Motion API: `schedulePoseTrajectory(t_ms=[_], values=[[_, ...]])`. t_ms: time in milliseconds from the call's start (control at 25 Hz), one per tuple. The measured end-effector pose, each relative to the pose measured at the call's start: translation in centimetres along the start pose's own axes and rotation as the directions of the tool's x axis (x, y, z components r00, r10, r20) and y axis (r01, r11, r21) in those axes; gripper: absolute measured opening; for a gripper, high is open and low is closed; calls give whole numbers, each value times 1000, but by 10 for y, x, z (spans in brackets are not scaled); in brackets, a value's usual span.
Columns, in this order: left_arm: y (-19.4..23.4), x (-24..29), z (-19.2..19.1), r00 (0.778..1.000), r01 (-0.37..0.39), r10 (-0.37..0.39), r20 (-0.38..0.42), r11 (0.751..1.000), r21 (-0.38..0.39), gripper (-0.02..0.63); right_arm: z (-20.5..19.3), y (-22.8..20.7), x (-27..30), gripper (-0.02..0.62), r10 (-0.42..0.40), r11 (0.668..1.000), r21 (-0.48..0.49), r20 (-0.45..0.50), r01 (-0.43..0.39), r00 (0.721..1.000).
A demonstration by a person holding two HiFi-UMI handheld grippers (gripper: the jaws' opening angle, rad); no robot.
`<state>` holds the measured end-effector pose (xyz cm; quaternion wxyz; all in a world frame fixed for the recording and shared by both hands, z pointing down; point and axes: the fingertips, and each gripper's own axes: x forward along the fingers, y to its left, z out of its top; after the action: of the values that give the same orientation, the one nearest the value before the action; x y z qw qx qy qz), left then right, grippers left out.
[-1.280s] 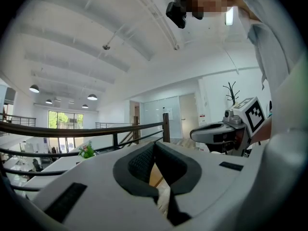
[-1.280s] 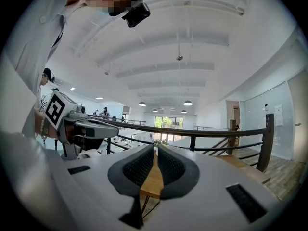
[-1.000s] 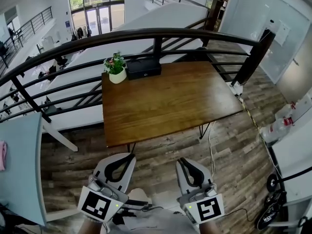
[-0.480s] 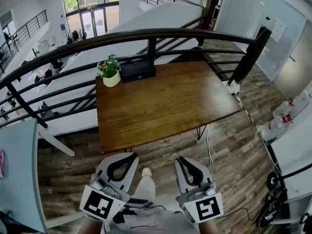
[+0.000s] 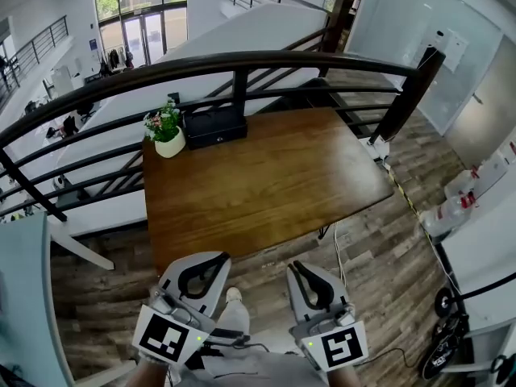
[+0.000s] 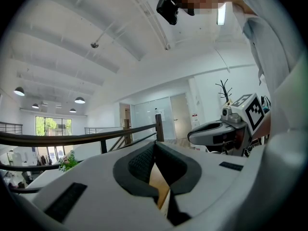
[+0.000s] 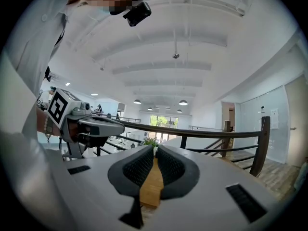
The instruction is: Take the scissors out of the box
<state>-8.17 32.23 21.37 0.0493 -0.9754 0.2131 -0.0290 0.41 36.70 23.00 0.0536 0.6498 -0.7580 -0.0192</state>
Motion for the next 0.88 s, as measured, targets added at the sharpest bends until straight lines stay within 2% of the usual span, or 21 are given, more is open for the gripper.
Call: schedulePoseTrajectory(t_ms=[520, 880], values=[[105, 98, -7, 1000, -29, 29, -11, 999, -13, 17, 2, -64, 124, 57, 19, 1000, 3, -25, -19, 1000], [182, 161, -15, 998, -43, 43, -34, 999, 15, 17, 5, -99, 223, 57, 70, 998, -4, -35, -70, 997]])
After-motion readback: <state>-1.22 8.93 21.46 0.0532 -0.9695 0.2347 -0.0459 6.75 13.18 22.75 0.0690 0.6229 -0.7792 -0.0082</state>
